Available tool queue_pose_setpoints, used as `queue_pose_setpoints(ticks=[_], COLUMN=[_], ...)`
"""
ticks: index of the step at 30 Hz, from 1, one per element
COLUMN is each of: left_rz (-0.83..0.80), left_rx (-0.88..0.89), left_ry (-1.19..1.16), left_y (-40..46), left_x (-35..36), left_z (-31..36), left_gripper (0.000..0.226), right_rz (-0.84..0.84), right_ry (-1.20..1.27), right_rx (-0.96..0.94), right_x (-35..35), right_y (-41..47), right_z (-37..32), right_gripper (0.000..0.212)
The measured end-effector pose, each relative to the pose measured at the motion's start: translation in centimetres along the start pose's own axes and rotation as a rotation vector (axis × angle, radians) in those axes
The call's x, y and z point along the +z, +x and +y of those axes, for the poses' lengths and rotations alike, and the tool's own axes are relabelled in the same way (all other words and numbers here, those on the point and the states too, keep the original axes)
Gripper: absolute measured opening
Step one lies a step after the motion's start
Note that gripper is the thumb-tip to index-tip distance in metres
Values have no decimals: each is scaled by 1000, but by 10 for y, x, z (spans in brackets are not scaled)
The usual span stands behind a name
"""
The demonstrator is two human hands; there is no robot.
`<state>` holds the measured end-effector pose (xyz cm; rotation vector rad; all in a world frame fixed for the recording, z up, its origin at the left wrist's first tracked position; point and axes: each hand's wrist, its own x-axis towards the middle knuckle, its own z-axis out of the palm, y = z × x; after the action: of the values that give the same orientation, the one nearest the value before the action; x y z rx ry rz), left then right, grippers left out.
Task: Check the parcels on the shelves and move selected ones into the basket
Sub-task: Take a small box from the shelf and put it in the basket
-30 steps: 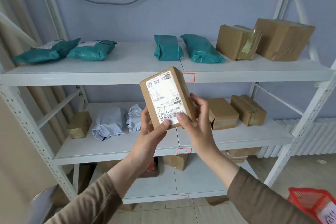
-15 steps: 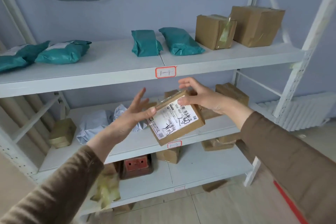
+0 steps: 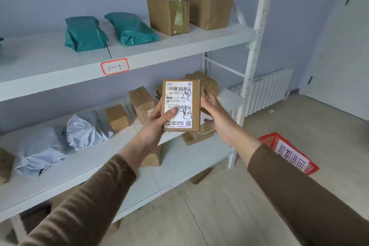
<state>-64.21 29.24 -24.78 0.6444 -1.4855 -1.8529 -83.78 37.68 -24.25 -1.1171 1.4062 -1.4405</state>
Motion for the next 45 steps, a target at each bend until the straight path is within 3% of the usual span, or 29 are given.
queue_pose_setpoints(ticks=[5, 13, 19, 28, 35, 45], left_rz=[-42, -138, -269, -415, -432, -335], left_rx=[-34, -170, -261, -448, -532, -646], left_ry=[-10, -3, -4, 13, 66, -16], left_y=[32, 92, 142, 209, 258, 345], left_x=[58, 105, 143, 260, 385, 463], left_z=[-31, -82, -122, -213, -274, -346], left_gripper=[51, 69, 55, 66, 65, 70], right_rz=[120, 402, 582, 772, 832, 780], right_ry=[137, 258, 298, 399, 388, 412], right_rx=[47, 106, 163, 259, 326, 453], right_x=[-34, -99, -149, -277, -416, -553], right_y=[-22, -23, -21, -47, -66, -10], right_z=[42, 73, 99, 136, 168, 221], right_gripper=[80, 67, 47, 41, 44, 45])
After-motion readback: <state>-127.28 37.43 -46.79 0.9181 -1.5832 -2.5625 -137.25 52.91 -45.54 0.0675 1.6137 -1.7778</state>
